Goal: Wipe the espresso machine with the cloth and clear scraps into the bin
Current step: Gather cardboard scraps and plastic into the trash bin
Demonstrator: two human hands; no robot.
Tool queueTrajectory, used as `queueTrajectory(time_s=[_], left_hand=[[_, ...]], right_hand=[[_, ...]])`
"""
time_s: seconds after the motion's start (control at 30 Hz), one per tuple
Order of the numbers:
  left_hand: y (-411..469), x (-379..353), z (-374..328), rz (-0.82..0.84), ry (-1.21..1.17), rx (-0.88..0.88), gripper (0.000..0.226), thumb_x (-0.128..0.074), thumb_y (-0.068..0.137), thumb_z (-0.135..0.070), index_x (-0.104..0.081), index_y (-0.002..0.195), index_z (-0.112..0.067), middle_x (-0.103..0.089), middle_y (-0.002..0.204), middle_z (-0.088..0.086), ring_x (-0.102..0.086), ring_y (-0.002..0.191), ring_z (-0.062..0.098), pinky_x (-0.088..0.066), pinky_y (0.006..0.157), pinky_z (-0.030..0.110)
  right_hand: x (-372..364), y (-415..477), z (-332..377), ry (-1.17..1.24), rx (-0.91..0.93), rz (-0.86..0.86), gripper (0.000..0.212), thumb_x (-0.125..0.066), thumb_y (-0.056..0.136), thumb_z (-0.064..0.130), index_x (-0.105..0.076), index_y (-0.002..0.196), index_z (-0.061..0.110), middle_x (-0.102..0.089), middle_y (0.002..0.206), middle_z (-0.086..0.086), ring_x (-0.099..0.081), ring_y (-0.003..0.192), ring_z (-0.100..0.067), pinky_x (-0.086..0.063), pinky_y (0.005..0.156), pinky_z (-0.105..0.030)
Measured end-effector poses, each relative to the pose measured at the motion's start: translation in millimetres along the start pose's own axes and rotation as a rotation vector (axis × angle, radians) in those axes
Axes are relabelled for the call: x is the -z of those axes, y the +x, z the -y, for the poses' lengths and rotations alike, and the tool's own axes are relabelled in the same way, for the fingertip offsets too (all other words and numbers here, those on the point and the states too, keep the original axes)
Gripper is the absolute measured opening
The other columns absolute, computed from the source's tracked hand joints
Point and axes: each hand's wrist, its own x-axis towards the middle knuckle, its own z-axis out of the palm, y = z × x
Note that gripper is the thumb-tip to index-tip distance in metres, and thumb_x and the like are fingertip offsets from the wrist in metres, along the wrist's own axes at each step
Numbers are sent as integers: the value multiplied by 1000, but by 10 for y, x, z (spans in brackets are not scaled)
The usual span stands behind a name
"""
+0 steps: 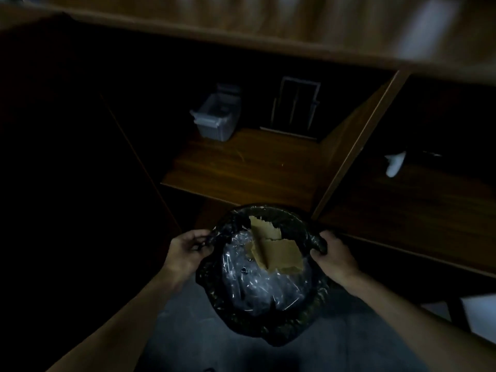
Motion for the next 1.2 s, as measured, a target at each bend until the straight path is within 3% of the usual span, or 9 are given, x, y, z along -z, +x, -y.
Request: queueTrajectory(time_s=[0.17, 0.37, 0.43, 0.5, 0.53, 0.7, 0.83, 1.0, 1.2], left_hand=[[451, -224, 1177, -60, -66, 33, 26, -66, 82, 17, -63, 92, -7, -64, 93, 6, -64, 85, 16, -53, 67, 19], [1065, -648, 2231, 16, -134, 138, 38, -58, 80, 24, -57, 97, -10, -64, 96, 7, -60, 90, 23, -50, 66, 28], [1279, -748, 2507, 38, -138, 138, 41, -61, 79, 23, -59, 97, -15, -66, 100, 6, -62, 94, 23, -52, 69, 30], [1472, -855, 2742, 60, -121, 124, 40, -66, 79, 17, -61, 101, -16, -67, 106, 6, -63, 99, 24, -53, 72, 33], [1556, -899, 2849, 66, -112, 118, 40, -69, 79, 14, -62, 105, -15, -67, 110, 5, -63, 101, 24, -54, 73, 35], [1918, -1045, 3336, 131, -65, 144, 53, -69, 80, 11, -58, 124, -18, -58, 127, 7, -59, 114, 32, -57, 83, 46], [2074, -1172, 3574, 100, -31, 138, 53, -69, 79, 13, -56, 121, -16, -58, 120, 4, -57, 114, 27, -55, 86, 43], [2069, -1291, 3631, 115, 42, 47, 58, -69, 77, 17, -52, 122, -15, -55, 110, -9, -55, 103, 11, -51, 79, 22], [1978, -1323, 3424, 166, 94, 30, 69, -70, 78, 15, -45, 137, -9, -48, 129, 1, -51, 111, 13, -54, 66, 11]], right_hand=[[-867, 593, -734, 138, -73, 55, 48, -76, 80, 16, -53, 122, 16, -65, 114, -3, -61, 103, -21, -51, 91, -37], [-1757, 1346, -1532, 216, -106, 30, 71, -77, 80, 12, -36, 137, 19, -59, 119, -5, -57, 108, -25, -48, 96, -40], [-1967, 1606, -1763, 215, -119, 19, 66, -73, 83, 6, -37, 139, 13, -53, 130, -10, -53, 117, -29, -48, 93, -29], [-2142, 1843, -1961, 246, -137, 27, 66, -69, 83, -4, -36, 139, 6, -48, 126, -10, -49, 121, -29, -44, 73, -9], [-2222, 1950, -2042, 259, -136, 25, 68, -70, 82, -5, -35, 140, 5, -48, 127, -10, -48, 120, -27, -42, 70, -9], [-2578, 2344, -2378, 296, -125, 157, 86, -79, 79, 19, -30, 149, 24, -46, 142, 1, -47, 125, -19, -43, 103, -36], [-2806, 2527, -2505, 287, -74, 182, 84, -76, 79, 12, -30, 149, 24, -42, 145, 1, -44, 129, -19, -40, 103, -32], [-2925, 2634, -2545, 197, -55, 43, 91, -80, 75, 17, -29, 150, 29, -34, 149, -8, -41, 132, -29, -42, 105, -38], [-2752, 2539, -2454, 50, -58, 49, 84, -77, 78, 26, -32, 149, 29, -29, 148, -12, -40, 132, -33, -40, 107, -38]])
